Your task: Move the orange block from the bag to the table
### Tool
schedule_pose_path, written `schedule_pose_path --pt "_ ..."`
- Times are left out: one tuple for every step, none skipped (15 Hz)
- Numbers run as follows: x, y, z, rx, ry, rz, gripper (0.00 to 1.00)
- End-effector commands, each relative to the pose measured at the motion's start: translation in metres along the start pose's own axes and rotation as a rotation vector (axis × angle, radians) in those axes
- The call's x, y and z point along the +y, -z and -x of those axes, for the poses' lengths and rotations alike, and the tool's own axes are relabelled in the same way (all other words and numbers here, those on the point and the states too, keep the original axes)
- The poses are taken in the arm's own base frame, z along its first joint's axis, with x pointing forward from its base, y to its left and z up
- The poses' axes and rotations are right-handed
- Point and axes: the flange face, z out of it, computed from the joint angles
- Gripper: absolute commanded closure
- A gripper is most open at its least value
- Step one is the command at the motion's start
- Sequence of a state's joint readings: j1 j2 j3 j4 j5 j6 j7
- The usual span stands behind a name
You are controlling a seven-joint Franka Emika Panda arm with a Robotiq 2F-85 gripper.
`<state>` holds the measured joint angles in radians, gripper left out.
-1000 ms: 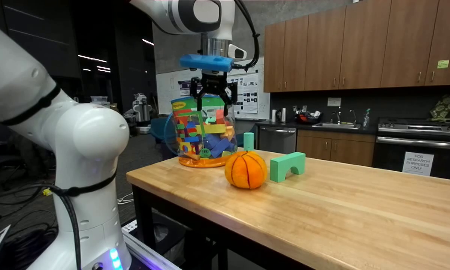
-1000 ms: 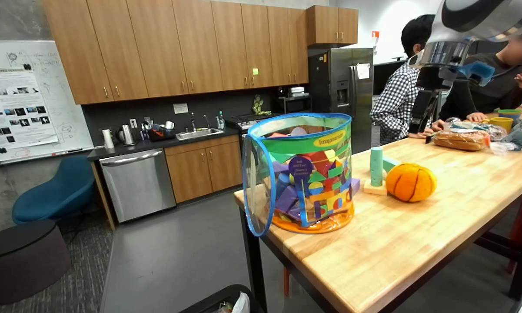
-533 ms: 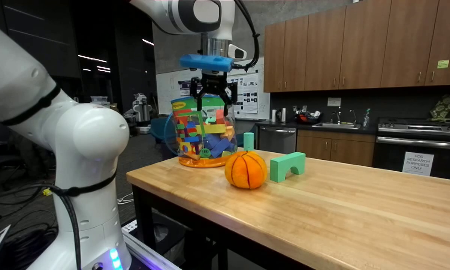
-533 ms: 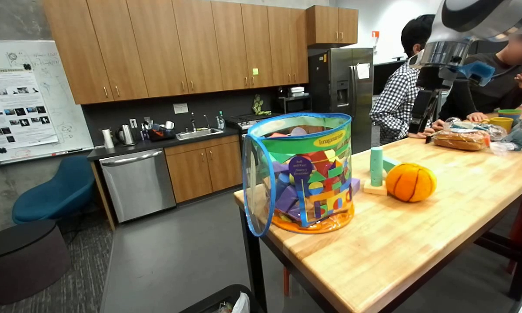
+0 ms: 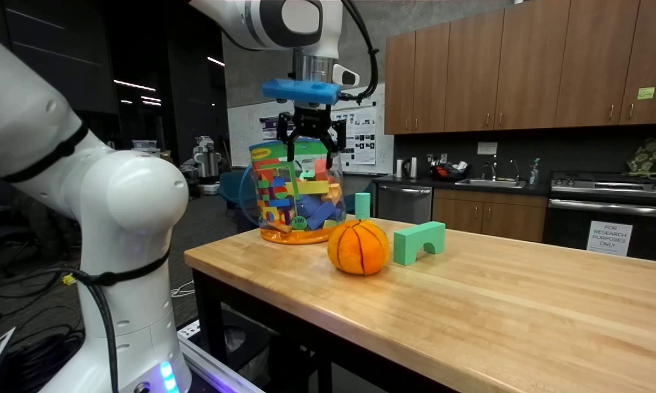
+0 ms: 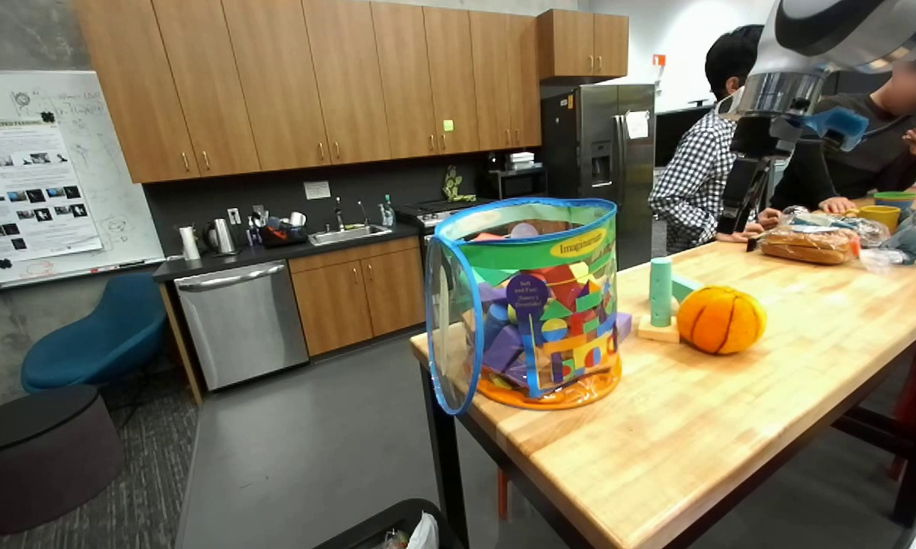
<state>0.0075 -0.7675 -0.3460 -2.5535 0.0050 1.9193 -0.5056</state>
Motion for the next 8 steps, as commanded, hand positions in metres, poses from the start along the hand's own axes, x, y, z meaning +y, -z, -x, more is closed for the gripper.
schedule_pose_path --pt "0.003 0.009 0.001 0.003 -0.007 0.018 0.00" --pt "0.006 0.016 0.001 0.011 -0.006 0.027 0.00" --pt "0.008 0.024 0.001 0.018 -0.004 0.038 0.00" --pt "0.009 0.036 0.000 0.030 0.002 0.057 0.00" --pt "0.008 0.048 -0.003 0.039 0.011 0.076 0.00" --pt "0.007 0.060 -0.006 0.049 0.023 0.099 0.00" --pt "0.005 0.072 -0.012 0.057 0.040 0.123 0.00" --pt "0.000 0.084 -0.018 0.063 0.061 0.149 0.00"
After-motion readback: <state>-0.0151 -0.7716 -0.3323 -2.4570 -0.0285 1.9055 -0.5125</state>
